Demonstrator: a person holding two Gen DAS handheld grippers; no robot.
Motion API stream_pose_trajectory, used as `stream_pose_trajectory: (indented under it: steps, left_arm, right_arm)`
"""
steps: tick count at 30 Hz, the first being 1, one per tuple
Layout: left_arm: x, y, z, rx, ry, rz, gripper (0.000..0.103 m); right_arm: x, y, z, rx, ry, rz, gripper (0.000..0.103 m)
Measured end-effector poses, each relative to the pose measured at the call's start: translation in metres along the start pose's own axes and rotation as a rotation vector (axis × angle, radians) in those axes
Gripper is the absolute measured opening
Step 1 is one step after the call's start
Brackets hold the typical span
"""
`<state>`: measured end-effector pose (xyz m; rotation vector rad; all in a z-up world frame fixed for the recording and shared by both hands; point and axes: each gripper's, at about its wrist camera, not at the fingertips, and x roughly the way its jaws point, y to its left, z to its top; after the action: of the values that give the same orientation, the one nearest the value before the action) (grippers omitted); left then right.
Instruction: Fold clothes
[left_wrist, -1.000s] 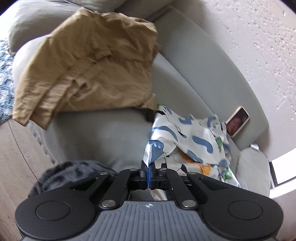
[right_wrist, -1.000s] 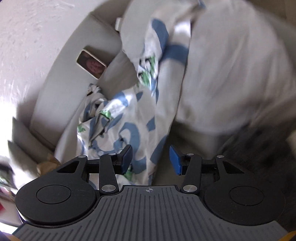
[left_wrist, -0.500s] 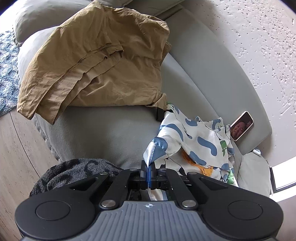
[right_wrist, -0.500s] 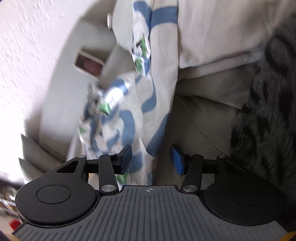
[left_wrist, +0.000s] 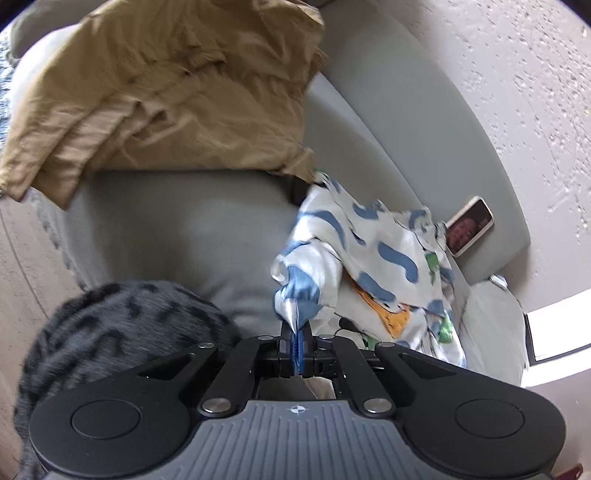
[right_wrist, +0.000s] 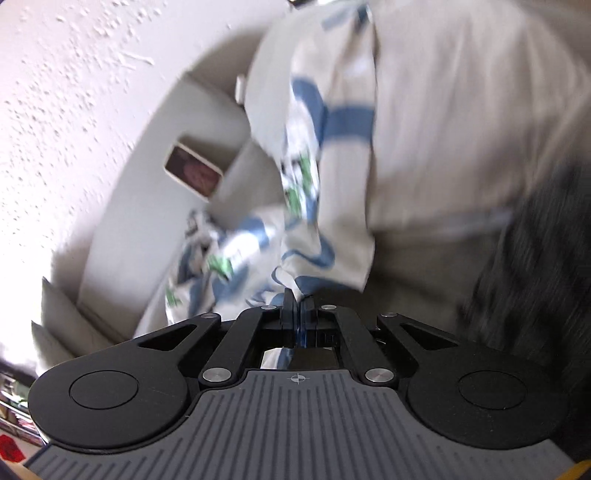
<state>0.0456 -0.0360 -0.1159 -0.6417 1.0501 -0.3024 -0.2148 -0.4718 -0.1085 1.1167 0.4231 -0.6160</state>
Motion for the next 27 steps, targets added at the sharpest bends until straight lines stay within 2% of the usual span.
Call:
stream_pose_trajectory:
  steps: [3, 5, 12, 14, 15, 16, 17, 19, 24, 27]
  left_arm:
    - [0.007, -0.005, -0.004, 0.001, 0.034, -0.023, 0.008]
    - [0.011, -0.007, -0.005, -0.005, 0.046, -0.029, 0.014]
    - [0.029, -0.016, -0.008, -0.001, 0.076, -0.044, 0.024]
    - [0.032, -0.020, -0.009, 0.009, 0.081, -0.046, 0.033]
    - [0.033, -0.021, -0.009, 0.010, 0.082, -0.042, 0.033]
    - [0.034, -0.021, -0.010, 0.011, 0.083, -0.039, 0.028]
    - [0.036, -0.021, -0.010, 0.011, 0.086, -0.029, 0.013]
    - [0.040, -0.019, -0.010, 0.008, 0.093, -0.001, 0.002]
    - [0.024, -0.015, -0.008, -0.032, 0.065, -0.001, 0.002]
    - [-0.002, -0.012, 0.001, -0.065, 0.033, -0.073, 0.001]
  right_arm:
    - [-0.011, 0.001, 0.014, -0.008, -0.047, -0.004, 0.001]
    - [-0.012, -0.004, 0.017, 0.005, -0.041, -0.003, 0.001]
    - [-0.018, -0.007, 0.020, 0.002, -0.031, 0.005, 0.001]
    - [-0.015, -0.007, 0.020, 0.005, -0.029, 0.007, 0.001]
    - [-0.014, -0.007, 0.020, 0.003, -0.029, 0.009, 0.001]
    - [-0.016, -0.007, 0.020, 0.001, -0.029, 0.010, 0.001]
    - [-0.017, -0.008, 0.020, 0.001, -0.028, 0.011, 0.001]
    - [-0.016, -0.008, 0.020, 0.000, -0.028, 0.015, 0.001]
    - [-0.018, -0.008, 0.021, 0.010, -0.031, 0.024, 0.001]
    - [-0.024, -0.007, 0.026, 0.019, -0.045, 0.044, 0.001]
